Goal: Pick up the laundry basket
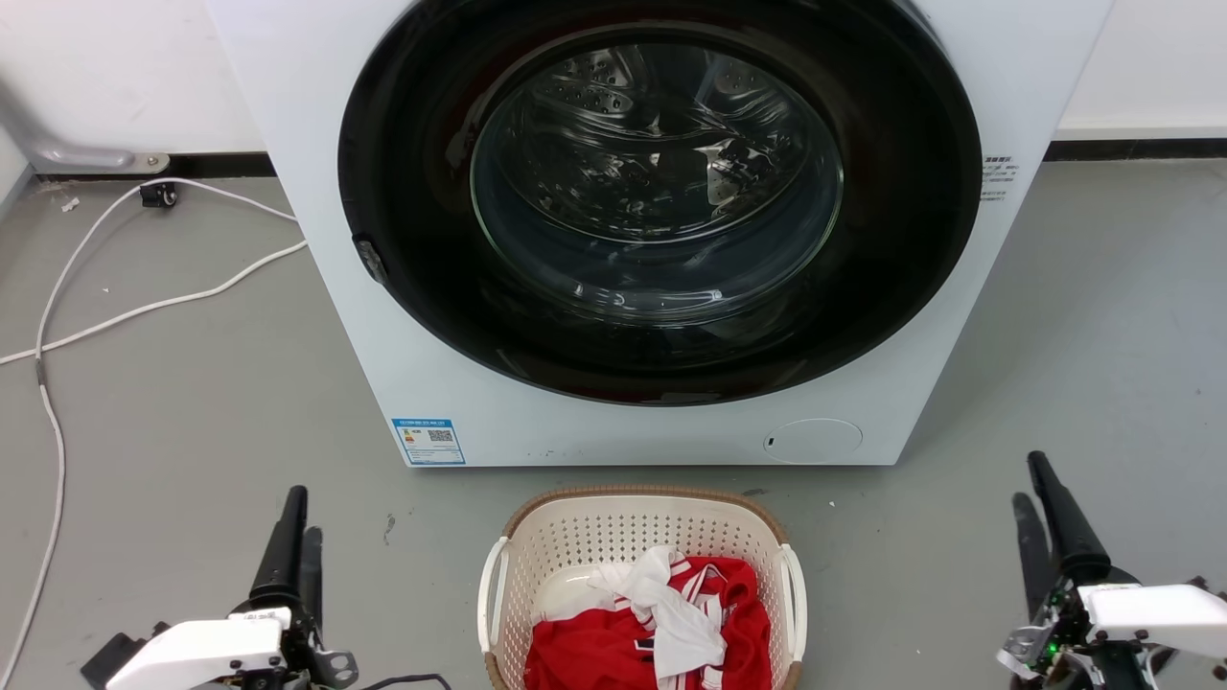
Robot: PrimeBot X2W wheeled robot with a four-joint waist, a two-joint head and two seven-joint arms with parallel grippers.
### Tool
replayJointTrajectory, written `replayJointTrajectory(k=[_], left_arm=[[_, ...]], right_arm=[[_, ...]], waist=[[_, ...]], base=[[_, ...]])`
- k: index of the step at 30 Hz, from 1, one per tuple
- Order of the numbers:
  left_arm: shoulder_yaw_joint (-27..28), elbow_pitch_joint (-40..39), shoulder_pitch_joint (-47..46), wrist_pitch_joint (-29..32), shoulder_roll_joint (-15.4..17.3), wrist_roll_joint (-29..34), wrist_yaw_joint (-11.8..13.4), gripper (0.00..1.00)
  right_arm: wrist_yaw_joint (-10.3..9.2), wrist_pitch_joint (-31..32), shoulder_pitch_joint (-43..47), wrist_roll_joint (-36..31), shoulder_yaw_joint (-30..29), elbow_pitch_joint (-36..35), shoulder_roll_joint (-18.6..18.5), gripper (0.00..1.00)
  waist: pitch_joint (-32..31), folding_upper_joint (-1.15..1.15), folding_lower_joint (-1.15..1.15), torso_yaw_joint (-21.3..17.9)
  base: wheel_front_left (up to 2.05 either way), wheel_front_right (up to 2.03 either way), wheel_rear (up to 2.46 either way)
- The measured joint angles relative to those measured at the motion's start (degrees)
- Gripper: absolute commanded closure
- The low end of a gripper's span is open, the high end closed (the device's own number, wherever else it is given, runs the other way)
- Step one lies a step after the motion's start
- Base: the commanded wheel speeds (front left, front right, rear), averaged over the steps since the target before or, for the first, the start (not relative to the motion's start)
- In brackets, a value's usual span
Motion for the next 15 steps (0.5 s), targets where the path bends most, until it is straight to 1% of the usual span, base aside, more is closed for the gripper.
replayJointTrajectory(k=[6, 10, 15], left_arm=[[1.57, 0.03, 0.01, -1.45, 0.01, 3.14, 0.00, 0.00], [2.19, 0.01, 0.01, -2.29, 0.00, 6.16, 0.00, 0.00], [4.43, -1.25, 0.01, -3.47, 0.02, 10.35, 0.00, 0.00]], right_arm=[[0.00, -1.47, 0.02, -7.77, -3.02, -0.44, 0.02, 0.00], [0.00, -2.41, -0.07, -13.59, -3.09, -2.16, 0.02, 0.00], [0.00, -3.34, -0.07, -21.50, -2.88, -4.68, 0.03, 0.00]], waist=[[0.08, 0.00, 0.00, 0.03], [0.20, 0.00, 0.00, 0.12], [0.44, 0.00, 0.00, 0.19]], base=[[0.00, 0.00, 0.00], [0.00, 0.00, 0.00], [0.00, 0.00, 0.00]])
